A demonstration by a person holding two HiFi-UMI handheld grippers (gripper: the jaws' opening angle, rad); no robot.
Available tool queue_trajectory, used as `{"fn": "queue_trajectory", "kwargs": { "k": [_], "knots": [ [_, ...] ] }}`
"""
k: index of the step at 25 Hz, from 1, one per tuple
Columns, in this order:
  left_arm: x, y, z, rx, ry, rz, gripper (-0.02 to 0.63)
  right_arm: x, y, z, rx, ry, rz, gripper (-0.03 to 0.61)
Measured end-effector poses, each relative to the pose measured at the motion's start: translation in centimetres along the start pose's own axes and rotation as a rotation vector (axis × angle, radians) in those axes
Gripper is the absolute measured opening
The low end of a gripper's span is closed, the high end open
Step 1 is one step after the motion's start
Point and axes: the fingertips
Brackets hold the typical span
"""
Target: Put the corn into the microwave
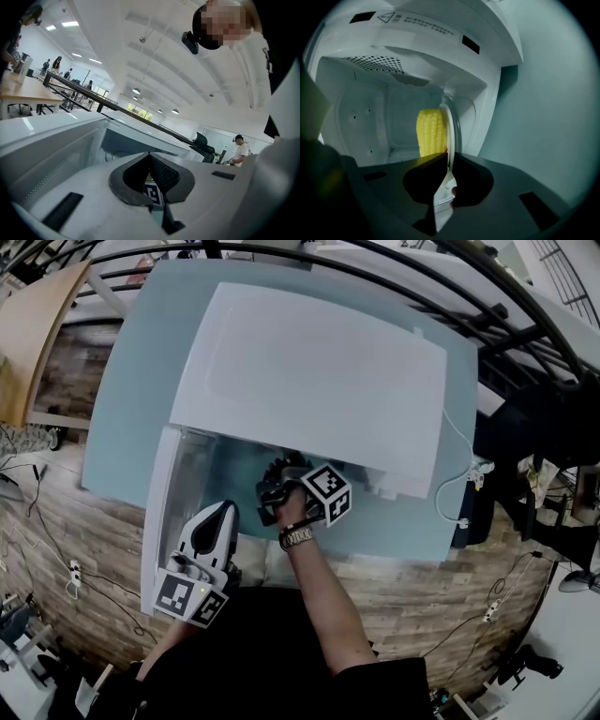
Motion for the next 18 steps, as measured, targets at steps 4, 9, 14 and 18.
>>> {"fn": "queue_trajectory", "kwargs": {
  "k": [4,9,14,18],
  "knots": [
    [0.0,0.0,0.0,-0.001,-0.001,0.002,0.002,-0.3,-0.4,0.1,-0.038,-0.01,0.094,0.029],
    [0.1,-0.3,-0.2,-0.001,0.0,0.006,0.002,0.1,-0.4,0.3,-0.057,-0.046,0.133,0.031],
    [0.2,-0.3,-0.2,-0.003,-0.003,0.008,0.002,-0.1,-0.2,0.4,-0.061,-0.049,0.166,0.08],
    [0.1,-0.3,-0.1,0.0,0.002,0.011,0.002,0.8,0.0,0.9,-0.048,-0.117,0.153,0.117]
  ]
}}
Point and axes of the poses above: the fingertips, and each gripper's own axes: z backward along the fingers, x to its right, y out of its top, and after that the axes turned 2 degrees about -y, right-handed
